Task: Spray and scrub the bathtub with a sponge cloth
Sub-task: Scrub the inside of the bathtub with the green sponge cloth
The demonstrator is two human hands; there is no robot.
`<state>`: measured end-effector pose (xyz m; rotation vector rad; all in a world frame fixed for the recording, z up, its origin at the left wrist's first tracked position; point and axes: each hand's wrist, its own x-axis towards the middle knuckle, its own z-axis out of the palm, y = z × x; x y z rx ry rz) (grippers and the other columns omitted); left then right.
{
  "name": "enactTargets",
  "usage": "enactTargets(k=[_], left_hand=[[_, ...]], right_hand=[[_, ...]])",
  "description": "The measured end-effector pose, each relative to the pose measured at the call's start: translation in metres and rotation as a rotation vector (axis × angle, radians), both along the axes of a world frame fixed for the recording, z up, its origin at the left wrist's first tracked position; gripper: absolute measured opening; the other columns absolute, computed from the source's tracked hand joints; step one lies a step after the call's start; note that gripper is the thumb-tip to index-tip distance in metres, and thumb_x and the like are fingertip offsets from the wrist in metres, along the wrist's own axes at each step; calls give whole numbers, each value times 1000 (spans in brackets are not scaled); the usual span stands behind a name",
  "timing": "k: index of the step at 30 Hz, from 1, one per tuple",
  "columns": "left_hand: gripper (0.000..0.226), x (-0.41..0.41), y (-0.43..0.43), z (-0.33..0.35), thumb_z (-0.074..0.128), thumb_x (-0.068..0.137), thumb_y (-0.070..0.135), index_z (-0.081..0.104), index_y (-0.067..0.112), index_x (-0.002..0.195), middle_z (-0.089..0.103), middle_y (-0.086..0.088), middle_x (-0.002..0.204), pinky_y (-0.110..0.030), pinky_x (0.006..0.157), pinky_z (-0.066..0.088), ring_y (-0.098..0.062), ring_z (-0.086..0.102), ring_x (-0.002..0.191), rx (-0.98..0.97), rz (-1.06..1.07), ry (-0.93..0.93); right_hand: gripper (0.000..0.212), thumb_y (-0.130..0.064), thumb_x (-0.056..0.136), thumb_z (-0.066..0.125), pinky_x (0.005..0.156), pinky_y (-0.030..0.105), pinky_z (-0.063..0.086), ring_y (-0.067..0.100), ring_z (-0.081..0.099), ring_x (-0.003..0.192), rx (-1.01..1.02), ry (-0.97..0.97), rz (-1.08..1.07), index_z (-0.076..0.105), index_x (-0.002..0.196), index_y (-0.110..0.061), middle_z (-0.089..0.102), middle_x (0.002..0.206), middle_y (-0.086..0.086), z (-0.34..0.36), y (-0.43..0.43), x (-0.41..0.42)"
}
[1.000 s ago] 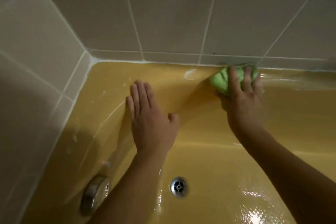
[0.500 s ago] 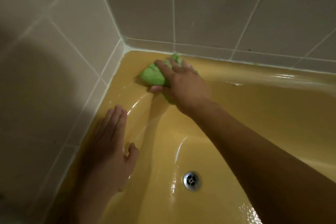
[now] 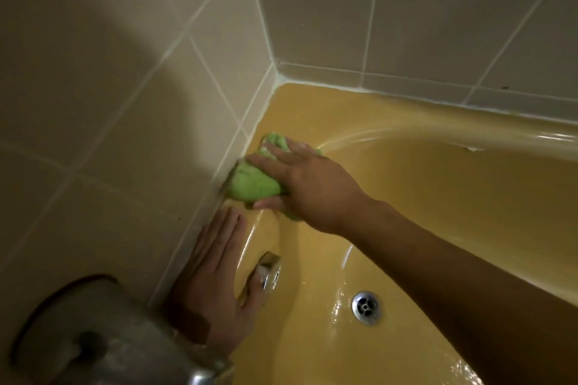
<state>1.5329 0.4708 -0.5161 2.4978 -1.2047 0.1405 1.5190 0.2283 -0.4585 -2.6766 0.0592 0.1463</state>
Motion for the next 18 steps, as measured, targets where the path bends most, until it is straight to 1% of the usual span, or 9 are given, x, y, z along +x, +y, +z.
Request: enactTargets(k=[2,4,5,6,9,11,13,15,18], left_hand=[[73,-2,0,2,33,103,57,45,9,156,37,-3,166,-35,124,30,-16,29,156,-3,12,-12],[68,-3,-1,2,44,100,50,48,8,154,42,-4,163,-41,120,38,-18,35,154,-30,23,-29],[67,-3,-2,2,51,96,44,49,7,153,44,-5,162,-44,118,42,-19,37,153,-43,32,-40],[68,-4,-3,2,56,93,40,50,7,152,45,-5,161,-47,116,45,-20,38,152,-50,39,-44],[67,-4,-5,1,59,89,32,51,6,151,45,-7,161,-51,115,46,-23,40,151,-63,43,-42],[67,-4,-6,3,61,87,25,52,5,150,46,-8,160,-51,116,45,-24,42,150,-66,41,-47],[67,-4,-8,3,67,84,18,55,4,148,49,-9,158,-51,115,46,-23,44,149,-68,35,-51],[67,-3,-9,4,70,83,17,55,5,148,49,-7,158,-47,118,44,-19,42,150,-44,36,-35],[66,5,-11,9,66,88,24,53,8,151,45,-4,161,-34,123,35,-15,35,154,4,25,-6]], right_hand=[[78,-64,94,54,124,42,18,32,16,156,13,-12,-183,25,161,-37,21,170,6,-1,-26,1],[75,-64,94,55,122,45,24,35,23,153,-11,-49,-382,31,158,-34,29,167,9,1,-43,8],[73,-64,95,54,121,46,25,37,25,152,-24,-55,-404,33,157,-33,31,166,10,3,-40,12],[73,-64,95,54,121,47,25,37,25,152,-24,-48,-359,34,157,-32,30,166,11,5,-30,16],[76,-64,94,55,124,45,19,35,17,156,-7,12,-46,28,159,-37,21,170,8,9,9,14],[77,-65,91,58,124,44,22,33,20,155,17,32,49,30,158,-41,24,169,6,11,8,12],[71,-65,89,62,112,40,37,32,40,144,34,-9,-51,41,153,-42,43,159,8,11,-15,23],[65,-66,90,61,95,38,44,32,53,126,-18,-53,-219,49,147,-38,56,142,8,10,-36,44],[63,-64,91,60,99,42,42,36,51,128,-88,-38,-331,50,144,-30,57,140,11,7,-43,82]])
